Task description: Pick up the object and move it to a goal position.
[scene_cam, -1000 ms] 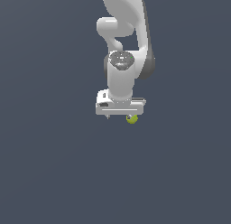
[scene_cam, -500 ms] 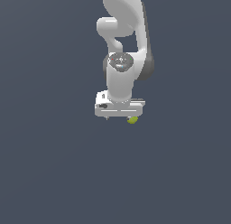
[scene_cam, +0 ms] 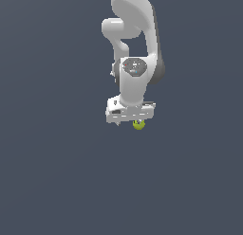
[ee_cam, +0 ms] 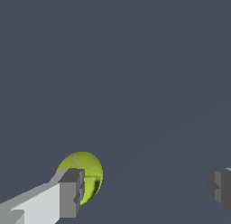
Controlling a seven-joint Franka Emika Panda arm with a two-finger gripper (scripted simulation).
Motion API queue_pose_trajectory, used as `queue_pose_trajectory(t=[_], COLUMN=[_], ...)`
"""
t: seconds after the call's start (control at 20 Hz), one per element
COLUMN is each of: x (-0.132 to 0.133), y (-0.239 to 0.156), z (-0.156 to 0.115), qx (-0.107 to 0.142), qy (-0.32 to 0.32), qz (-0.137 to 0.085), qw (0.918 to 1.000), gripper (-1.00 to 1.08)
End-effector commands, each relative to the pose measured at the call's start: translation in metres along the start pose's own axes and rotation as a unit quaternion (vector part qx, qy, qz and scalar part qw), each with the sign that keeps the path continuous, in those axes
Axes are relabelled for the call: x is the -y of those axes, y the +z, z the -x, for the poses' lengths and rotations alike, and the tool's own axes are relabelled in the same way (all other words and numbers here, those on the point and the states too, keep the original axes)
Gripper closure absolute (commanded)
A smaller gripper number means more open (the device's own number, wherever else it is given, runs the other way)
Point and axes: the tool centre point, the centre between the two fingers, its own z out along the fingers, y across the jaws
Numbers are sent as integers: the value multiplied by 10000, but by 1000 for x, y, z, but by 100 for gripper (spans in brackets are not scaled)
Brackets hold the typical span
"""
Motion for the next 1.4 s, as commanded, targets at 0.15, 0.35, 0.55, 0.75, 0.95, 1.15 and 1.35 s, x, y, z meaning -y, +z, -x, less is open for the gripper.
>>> queue_pose_trajectory(t=[0.15, 0.35, 0.55, 0.75, 0.95, 1.15, 1.35], x=[29, 49, 63, 70, 71, 71, 72], y=[18, 31, 39, 43, 44, 49, 65], z=[19, 34, 45, 52, 52, 53, 53], qx=[-21, -39, -53, -61, -58, -59, -60], qy=[-778, -1336, -1722, -1936, -1954, -1957, -1969], qz=[-12, -24, -34, -40, -42, -42, -43], qw=[9970, 9910, 9850, 9811, 9807, 9806, 9804], gripper=[-92, -92, -92, -92, -92, -92, -92])
